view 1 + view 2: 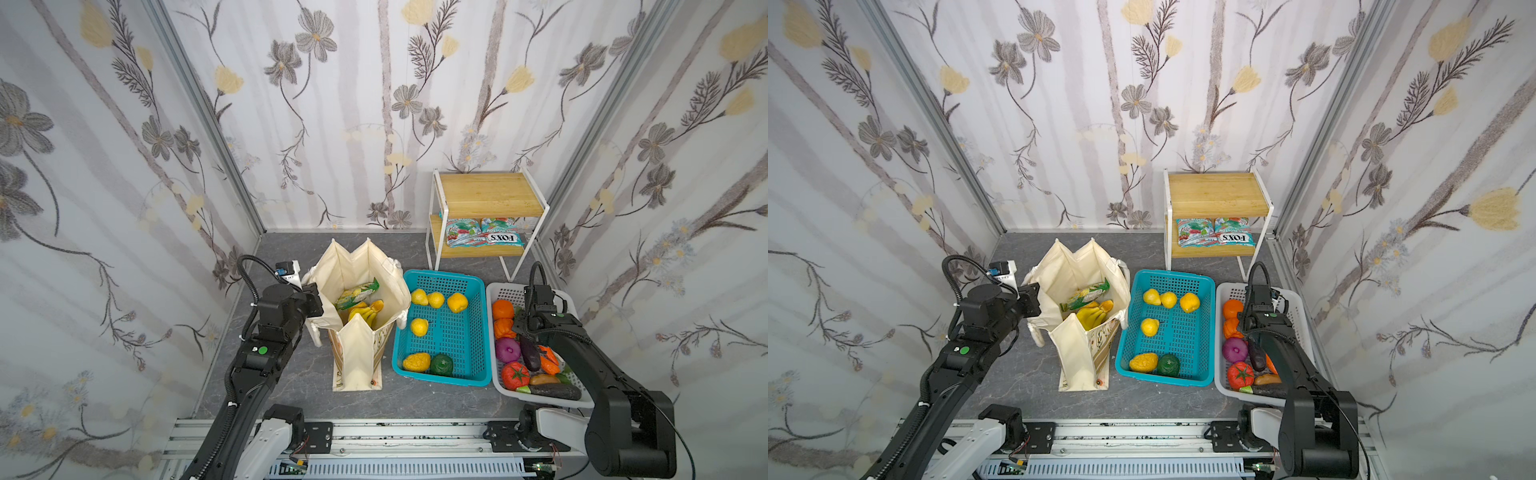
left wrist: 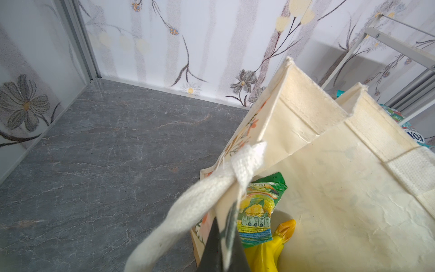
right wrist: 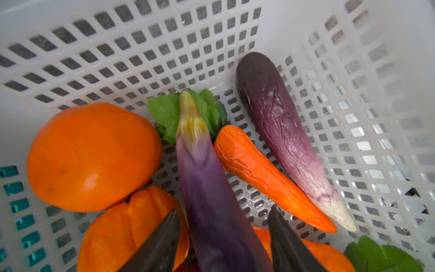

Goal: Place the food into the grocery bag and tie it
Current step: 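Lower the right gripper onto the purple eggplant and close on it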

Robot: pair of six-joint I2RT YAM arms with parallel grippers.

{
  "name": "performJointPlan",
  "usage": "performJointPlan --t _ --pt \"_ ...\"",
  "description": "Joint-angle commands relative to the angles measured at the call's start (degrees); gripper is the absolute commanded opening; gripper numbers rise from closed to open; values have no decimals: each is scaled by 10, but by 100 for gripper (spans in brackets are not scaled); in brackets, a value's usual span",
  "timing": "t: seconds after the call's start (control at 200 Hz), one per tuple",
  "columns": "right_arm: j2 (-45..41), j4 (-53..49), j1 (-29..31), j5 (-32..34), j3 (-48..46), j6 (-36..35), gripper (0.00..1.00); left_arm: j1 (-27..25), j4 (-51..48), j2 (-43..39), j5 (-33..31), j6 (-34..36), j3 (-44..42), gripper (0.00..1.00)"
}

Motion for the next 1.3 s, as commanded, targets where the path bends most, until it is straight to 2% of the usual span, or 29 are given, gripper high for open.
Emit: performJointPlan --t 0.0,0.365,0.515,0.71,1.029,1.134,1.224,1.294 --pt "4 23 -1 -7 -1 -7 57 -2 -8 0 13 3 -2 0" --pt "36 27 -2 -16 1 -10 61 -2 -8 -2 9 5 -3 0" --pt "38 32 -2 -19 -3 -11 52 -2 -8 1 14 5 -3 0" --pt "42 35 -2 -21 -4 -12 48 -2 -7 -2 10 6 -3 0" --pt "63 34 -1 -27 3 -15 54 -2 -8 -3 8 7 -3 0" --pt "60 35 -1 -30 0 -16 49 -2 -8 -4 7 7 -4 0" --pt "52 39 -2 -33 -1 -19 40 -2 -8 -3 6 8 -4 0" --pt "45 38 -2 -33 0 -20 38 -2 -8 -1 7 9 -4 0"
